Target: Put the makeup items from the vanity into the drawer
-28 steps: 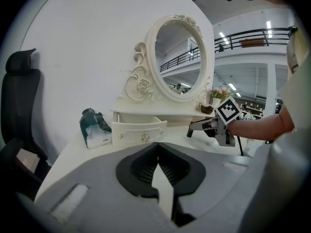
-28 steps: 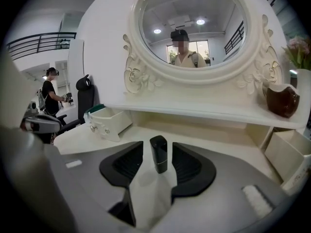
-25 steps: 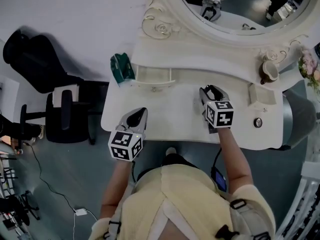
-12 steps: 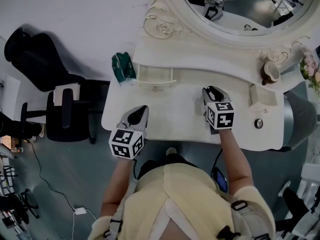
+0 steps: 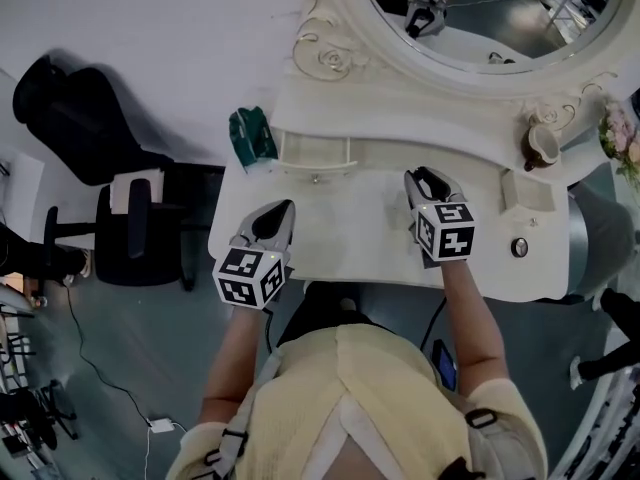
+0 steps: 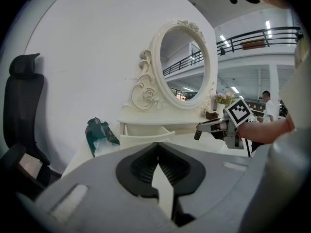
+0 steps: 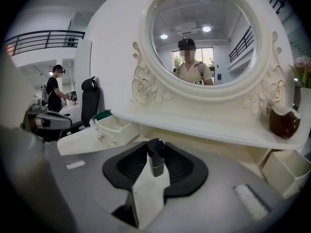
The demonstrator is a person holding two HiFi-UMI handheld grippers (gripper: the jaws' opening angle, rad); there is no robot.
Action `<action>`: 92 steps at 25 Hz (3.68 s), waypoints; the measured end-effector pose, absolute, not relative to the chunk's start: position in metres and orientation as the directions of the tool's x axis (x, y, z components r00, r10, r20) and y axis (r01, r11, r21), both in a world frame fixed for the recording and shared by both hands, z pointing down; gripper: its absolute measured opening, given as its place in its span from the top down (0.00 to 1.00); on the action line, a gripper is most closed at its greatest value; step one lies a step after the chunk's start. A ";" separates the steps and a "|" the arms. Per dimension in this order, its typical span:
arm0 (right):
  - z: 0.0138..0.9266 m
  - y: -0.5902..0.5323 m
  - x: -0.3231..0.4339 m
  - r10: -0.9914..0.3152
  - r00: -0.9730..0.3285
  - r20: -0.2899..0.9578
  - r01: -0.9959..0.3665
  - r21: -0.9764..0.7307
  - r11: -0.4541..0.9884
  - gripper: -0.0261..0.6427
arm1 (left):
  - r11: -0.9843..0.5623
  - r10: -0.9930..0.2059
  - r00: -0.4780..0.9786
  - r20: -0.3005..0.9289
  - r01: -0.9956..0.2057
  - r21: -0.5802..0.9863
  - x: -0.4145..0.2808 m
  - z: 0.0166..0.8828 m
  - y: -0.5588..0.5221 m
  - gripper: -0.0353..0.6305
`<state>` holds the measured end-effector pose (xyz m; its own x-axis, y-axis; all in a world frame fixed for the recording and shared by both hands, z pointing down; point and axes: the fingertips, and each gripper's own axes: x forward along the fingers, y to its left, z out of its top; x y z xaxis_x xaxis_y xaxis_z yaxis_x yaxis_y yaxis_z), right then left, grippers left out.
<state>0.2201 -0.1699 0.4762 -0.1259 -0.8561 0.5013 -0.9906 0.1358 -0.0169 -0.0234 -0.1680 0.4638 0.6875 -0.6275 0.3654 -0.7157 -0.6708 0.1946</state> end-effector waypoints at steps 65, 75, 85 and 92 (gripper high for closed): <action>0.492 -0.275 0.022 -0.564 -0.325 0.760 -0.850 0.027 0.526 0.77 | -0.692 -0.584 0.747 0.318 -0.663 0.286 -0.075 0.462 -0.276 0.94; 0.448 -0.266 0.035 -0.717 -0.327 0.616 -0.892 0.050 0.449 0.76 | -0.756 -0.532 0.802 0.272 -0.594 0.274 -0.054 0.437 -0.279 0.94; 0.414 -0.225 0.103 -0.826 -0.272 0.493 -0.948 0.012 0.319 0.74 | -0.856 -0.401 0.880 0.254 -0.459 0.238 0.022 0.418 -0.247 0.94; 0.405 -0.184 0.177 -0.868 -0.154 0.472 -0.983 0.012 0.181 0.72 | -0.904 -0.269 0.928 0.257 -0.335 0.264 0.094 0.419 -0.209 0.94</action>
